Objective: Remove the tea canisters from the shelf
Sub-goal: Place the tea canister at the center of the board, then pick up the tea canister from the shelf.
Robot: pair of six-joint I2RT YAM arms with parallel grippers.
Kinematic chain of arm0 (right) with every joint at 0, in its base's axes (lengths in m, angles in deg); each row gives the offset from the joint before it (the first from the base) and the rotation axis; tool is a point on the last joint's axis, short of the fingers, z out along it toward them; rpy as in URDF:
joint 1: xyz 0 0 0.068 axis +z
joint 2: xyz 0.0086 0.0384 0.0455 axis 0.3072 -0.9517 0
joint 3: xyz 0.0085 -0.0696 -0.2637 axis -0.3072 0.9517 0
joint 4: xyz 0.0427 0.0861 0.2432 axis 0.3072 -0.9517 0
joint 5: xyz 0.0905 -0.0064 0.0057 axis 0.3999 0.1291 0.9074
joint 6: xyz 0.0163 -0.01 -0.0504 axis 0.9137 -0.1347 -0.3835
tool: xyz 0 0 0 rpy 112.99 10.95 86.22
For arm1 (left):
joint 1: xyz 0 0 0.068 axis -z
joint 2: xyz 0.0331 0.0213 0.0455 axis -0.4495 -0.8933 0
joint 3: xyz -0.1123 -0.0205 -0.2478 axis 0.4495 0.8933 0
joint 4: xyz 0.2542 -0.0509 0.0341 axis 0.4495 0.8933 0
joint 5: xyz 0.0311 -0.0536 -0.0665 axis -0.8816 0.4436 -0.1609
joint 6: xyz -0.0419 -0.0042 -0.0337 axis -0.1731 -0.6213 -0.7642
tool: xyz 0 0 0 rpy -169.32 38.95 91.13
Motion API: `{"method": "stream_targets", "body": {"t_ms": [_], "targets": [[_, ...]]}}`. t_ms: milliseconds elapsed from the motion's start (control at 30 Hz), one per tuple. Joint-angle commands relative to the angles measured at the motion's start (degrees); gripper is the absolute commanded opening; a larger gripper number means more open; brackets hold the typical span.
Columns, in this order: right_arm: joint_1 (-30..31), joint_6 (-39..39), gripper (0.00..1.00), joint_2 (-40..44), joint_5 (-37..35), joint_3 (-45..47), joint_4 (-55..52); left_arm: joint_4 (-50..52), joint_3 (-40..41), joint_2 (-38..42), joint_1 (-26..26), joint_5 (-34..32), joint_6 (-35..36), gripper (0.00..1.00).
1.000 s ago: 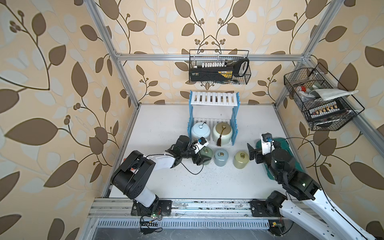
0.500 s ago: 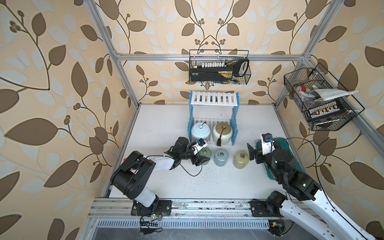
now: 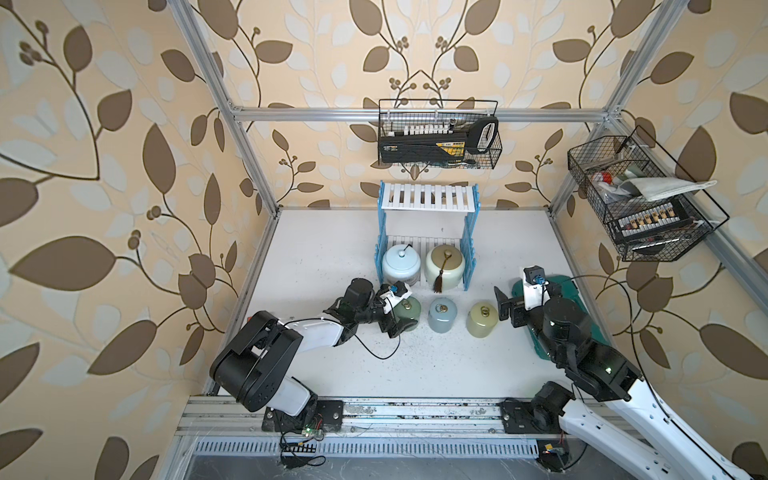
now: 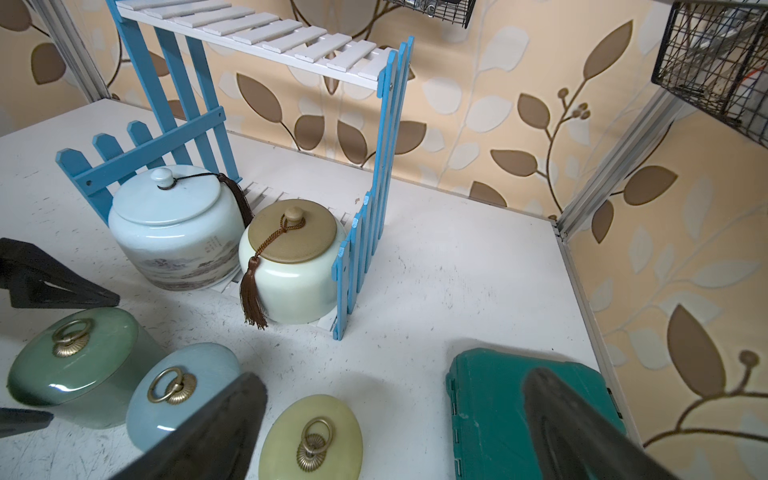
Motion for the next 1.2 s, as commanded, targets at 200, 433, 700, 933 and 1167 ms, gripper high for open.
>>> {"method": "stream_targets", "body": {"t_ms": [200, 433, 700, 933, 1167], "targets": [[-0.28, 0.58, 0.99, -0.24, 1.24, 0.33, -0.25, 5.27, 2.6, 12.04, -1.27, 0.75, 2.16, 0.99], [-0.3, 1.84, 0.99, -4.47, 7.74, -3.9, -4.12, 13.56, 3.71, 22.55, -9.44, 6.35, 4.36, 0.99], [-0.29, 5.95, 0.99, -13.32, 13.92, -11.42, -8.12, 24.01, 1.05, 31.99, -16.88, 7.2, 0.79, 0.99], [0.75, 8.93, 0.99, -20.82, 16.07, -15.62, -4.53, 32.52, -2.59, 39.82, -22.66, 4.5, -7.45, 0.99], [2.89, 10.82, 0.99, -28.93, 14.04, -17.26, 2.07, 41.79, -7.32, 45.74, -27.39, -0.77, -14.69, 0.99]]}}
